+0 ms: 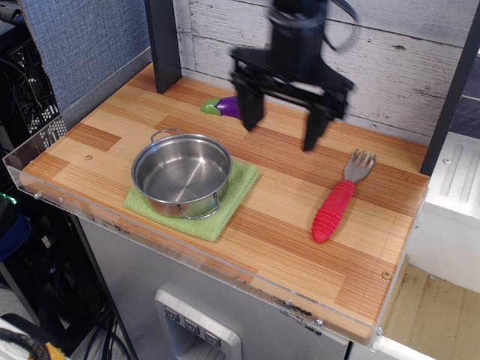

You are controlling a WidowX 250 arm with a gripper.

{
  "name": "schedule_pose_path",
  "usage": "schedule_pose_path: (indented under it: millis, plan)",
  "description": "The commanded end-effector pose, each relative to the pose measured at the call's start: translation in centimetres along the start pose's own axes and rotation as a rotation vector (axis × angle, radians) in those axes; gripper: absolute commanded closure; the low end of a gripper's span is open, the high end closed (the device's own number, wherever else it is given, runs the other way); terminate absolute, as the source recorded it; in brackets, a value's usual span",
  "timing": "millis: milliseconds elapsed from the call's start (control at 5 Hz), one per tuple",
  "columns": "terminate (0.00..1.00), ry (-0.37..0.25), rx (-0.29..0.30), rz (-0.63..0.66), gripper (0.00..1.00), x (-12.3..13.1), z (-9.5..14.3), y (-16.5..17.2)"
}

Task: Move the fork to the left of the bowl on the cloth.

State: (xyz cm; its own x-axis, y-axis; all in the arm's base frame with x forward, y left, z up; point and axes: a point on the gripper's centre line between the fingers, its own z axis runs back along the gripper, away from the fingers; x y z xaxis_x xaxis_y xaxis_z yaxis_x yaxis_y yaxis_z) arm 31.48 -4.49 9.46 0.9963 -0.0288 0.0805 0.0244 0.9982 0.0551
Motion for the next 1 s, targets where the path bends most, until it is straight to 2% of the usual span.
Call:
schedule_pose_path:
  millis: [0,200,600,800]
  plan:
    - [0.0,0.021,0.047,-0.054,0.0,1.1,-2.9,-3.9]
    - [0.0,0.077,0.065,-0.066,0.0,0.9,-5.5,-4.4]
    - [0.0,0.123,0.064,-0.069,0.0,0.5,-8.3,-5.1]
    - [0.0,0.135,0.052,-0.065,1.0,0.3,-9.1,-5.2]
